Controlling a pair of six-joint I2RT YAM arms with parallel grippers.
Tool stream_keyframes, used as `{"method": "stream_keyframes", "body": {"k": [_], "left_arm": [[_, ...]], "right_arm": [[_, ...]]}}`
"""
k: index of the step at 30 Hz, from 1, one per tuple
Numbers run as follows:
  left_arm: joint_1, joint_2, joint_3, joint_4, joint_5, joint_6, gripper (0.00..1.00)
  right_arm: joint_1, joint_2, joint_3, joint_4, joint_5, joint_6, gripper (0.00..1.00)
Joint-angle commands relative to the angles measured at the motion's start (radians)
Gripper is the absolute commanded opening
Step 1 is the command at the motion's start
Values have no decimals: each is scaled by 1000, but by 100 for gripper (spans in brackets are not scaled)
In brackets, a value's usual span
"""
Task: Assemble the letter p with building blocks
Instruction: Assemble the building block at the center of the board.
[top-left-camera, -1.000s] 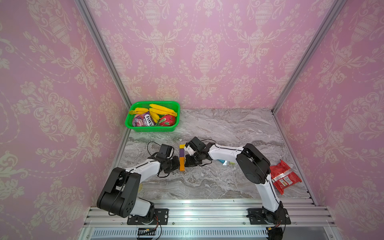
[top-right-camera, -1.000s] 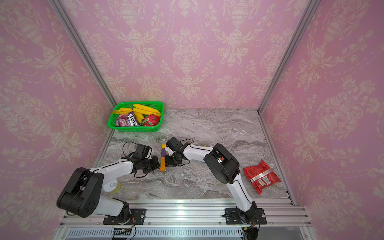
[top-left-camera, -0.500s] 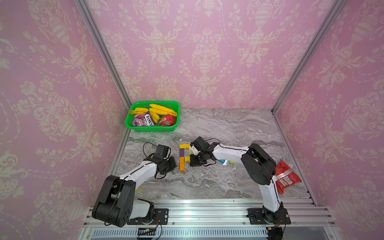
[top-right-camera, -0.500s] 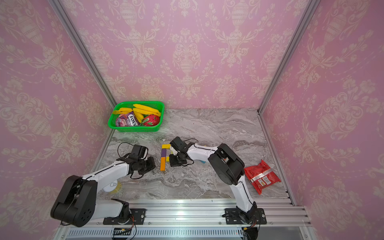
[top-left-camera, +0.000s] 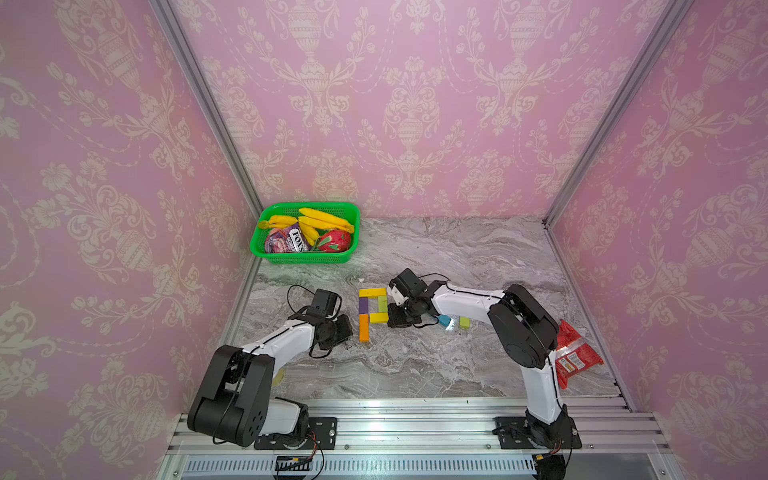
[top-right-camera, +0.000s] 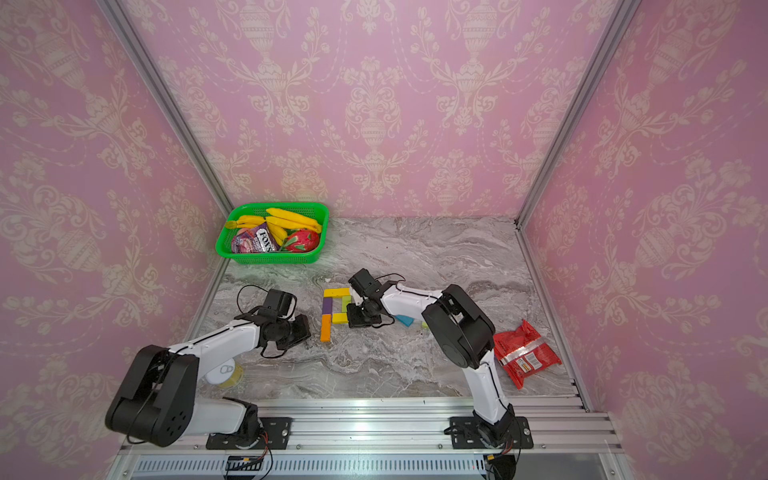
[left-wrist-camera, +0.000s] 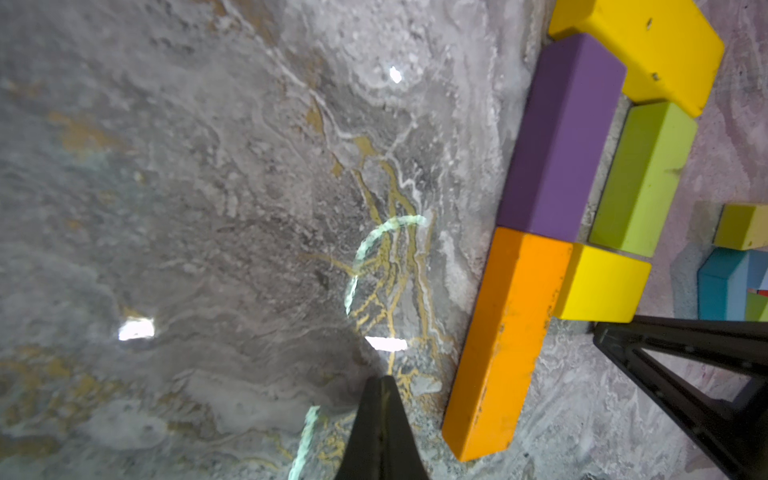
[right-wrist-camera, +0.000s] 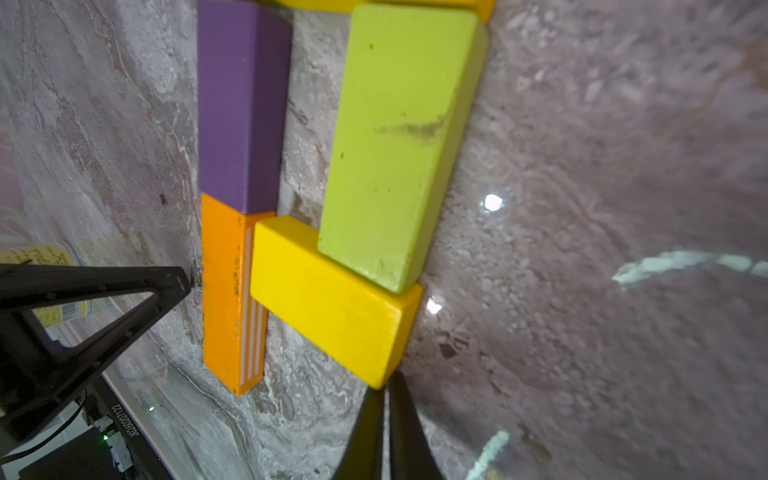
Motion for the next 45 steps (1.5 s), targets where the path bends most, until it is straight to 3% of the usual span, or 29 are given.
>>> {"method": "stream_keyframes", "body": {"k": [1, 16, 45], "left_arm": [[6, 13, 23, 3, 19, 22, 0], [6, 55, 35, 35, 45, 18, 0], [6, 118, 57, 77, 59, 10, 0]], "right_arm": [[-12, 36, -4, -68, 47, -14, 10], [-24, -12, -48, -68, 60, -16, 10], [-41, 45, 3, -34, 1, -9, 10]]}}
